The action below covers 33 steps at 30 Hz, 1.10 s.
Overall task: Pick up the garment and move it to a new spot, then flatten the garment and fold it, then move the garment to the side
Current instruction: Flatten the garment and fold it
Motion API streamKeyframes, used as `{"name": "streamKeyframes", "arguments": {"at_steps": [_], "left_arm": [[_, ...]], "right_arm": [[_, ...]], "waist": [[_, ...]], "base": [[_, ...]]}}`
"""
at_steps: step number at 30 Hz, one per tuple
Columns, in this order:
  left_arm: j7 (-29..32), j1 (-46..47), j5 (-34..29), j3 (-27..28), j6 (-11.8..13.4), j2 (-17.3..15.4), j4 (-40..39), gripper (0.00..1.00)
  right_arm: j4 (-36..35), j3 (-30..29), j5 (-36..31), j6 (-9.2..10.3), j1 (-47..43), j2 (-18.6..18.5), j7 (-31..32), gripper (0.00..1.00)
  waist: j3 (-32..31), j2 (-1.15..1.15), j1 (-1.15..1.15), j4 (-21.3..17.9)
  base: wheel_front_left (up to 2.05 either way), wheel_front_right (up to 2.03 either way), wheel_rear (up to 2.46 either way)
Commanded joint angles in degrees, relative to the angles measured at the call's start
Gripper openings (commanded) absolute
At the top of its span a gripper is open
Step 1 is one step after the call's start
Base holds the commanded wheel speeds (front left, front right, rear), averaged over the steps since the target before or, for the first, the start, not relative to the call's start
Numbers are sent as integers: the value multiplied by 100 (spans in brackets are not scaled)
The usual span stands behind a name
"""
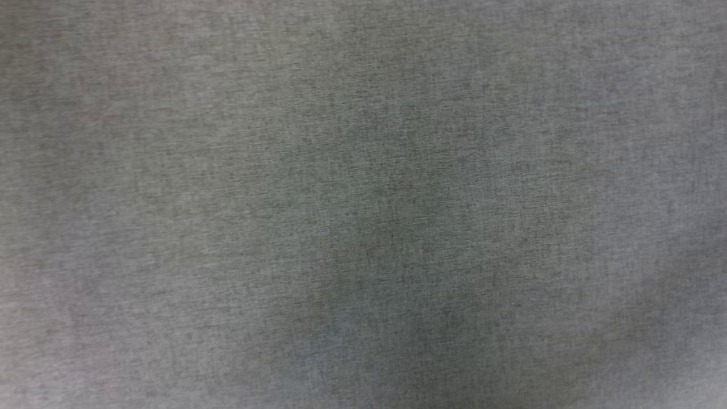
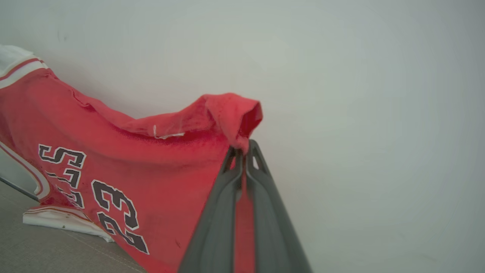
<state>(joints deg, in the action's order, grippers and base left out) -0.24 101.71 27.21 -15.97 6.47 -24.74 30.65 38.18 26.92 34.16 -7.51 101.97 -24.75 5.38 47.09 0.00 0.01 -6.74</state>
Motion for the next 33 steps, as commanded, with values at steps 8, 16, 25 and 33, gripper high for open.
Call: {"name": "streamKeyframes", "arguments": {"at_steps": [8, 16, 25, 33], "left_arm": [[-456, -1316, 594, 209, -344, 192, 375, 0], [-658, -3855, 1073, 298, -548, 135, 131, 0], [-561, -7136, 1440, 489, -12, -40, -1160, 0], [-218, -9267, 1517, 564, 685, -205, -2602, 0]], "right_arm": [[-46, 765, 639, 4, -965, -397, -391, 0], [-228, 1226, 1387, 5, -3017, -624, -752, 0], [-525, 1501, 1909, 5, -5215, -783, -941, 0], [-787, 1351, 2055, 6, -6728, -882, -1140, 0]], "waist": [[-585, 0, -1, 331], [-1979, 0, -1, 556], [-3258, 0, -1, 627], [-3935, 0, -1, 662]], "base": [[0, 0, 0], [0, 0, 0], [0, 0, 0], [0, 0, 0]]}}
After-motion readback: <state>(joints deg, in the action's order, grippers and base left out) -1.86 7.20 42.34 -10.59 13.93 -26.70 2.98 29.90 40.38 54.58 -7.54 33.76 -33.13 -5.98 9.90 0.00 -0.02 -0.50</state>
